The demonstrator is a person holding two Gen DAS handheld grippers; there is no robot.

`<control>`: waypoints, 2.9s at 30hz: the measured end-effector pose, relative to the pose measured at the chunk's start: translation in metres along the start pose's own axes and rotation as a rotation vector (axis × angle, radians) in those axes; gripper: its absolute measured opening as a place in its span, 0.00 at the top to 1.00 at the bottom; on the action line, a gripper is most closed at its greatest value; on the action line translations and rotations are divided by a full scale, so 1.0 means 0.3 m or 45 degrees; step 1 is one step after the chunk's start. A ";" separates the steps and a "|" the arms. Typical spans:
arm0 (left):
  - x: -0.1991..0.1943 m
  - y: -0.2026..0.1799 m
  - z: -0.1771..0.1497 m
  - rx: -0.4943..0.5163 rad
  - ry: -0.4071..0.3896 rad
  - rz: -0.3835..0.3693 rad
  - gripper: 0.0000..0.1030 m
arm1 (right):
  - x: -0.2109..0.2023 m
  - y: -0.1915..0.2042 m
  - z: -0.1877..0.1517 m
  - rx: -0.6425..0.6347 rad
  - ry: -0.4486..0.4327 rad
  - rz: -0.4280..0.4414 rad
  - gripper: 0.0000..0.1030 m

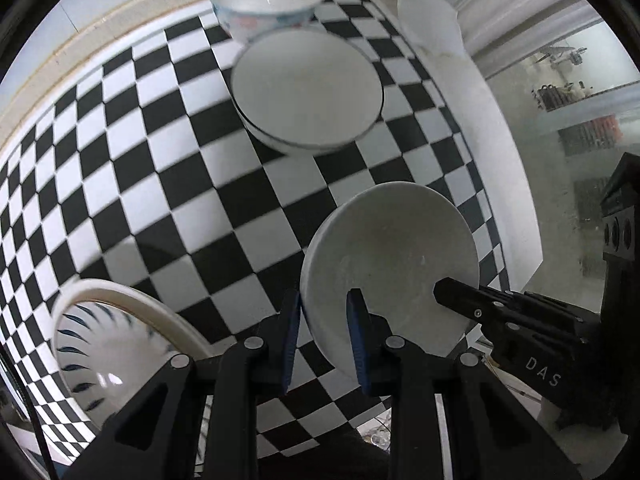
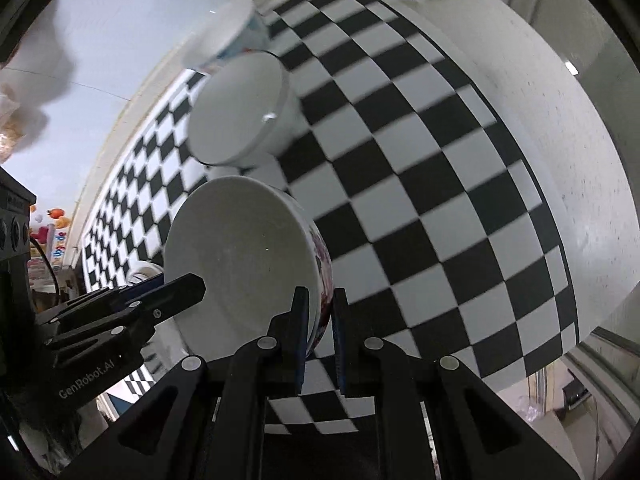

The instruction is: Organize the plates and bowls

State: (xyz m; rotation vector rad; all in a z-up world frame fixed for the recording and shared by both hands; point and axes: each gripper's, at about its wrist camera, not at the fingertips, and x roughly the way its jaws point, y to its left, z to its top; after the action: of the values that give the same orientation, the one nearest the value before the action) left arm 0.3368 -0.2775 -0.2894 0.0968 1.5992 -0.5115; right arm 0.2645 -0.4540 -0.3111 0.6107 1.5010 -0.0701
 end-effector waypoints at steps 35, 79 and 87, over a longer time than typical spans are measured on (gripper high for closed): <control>-0.216 0.132 0.227 -0.187 -0.216 0.015 0.47 | -0.186 -0.067 0.217 -0.027 -0.308 0.178 0.36; -0.052 0.118 0.414 -0.020 -0.040 0.094 0.88 | 0.226 0.117 0.561 -0.112 0.079 0.036 0.92; -0.186 0.067 0.341 0.018 -0.083 0.068 0.88 | 0.091 0.134 0.514 -0.142 0.027 0.035 0.92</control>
State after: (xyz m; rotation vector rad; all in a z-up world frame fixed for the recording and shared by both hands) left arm 0.4446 -0.2848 -0.2417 0.1321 1.5256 -0.4802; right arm 0.4235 -0.4755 -0.3308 0.5433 1.5060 0.0413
